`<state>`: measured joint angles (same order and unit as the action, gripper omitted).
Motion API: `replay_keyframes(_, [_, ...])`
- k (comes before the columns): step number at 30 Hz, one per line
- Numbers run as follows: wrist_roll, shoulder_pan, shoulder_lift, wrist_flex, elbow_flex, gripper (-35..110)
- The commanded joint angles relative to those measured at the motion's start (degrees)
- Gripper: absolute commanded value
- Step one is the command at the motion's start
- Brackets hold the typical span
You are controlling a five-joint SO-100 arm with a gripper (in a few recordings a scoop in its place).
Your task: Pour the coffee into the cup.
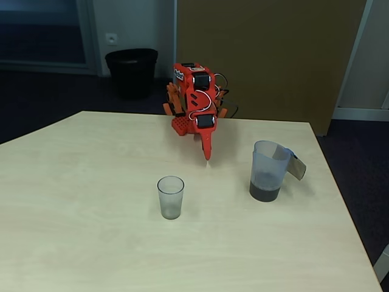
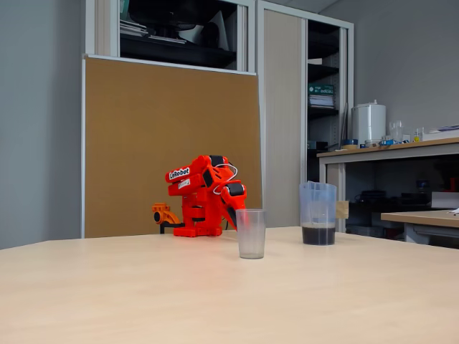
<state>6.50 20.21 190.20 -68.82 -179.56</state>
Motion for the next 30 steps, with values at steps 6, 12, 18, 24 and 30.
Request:
replay_keyframes(6, [0.53, 2.99, 0.26, -0.62, -0.44, 0])
replay_keyframes(12, [10.46, 17.05, 1.85, 1.58, -0.44, 0])
replay_keyframes(18, [21.45, 22.24, 4.39, 6.24, -0.35, 0])
replay_keyframes(24, [20.83, 24.26, 4.13, 14.85, -0.35, 0])
replay_keyframes(30, [58.45, 27.16, 3.08, 19.42, -0.35, 0])
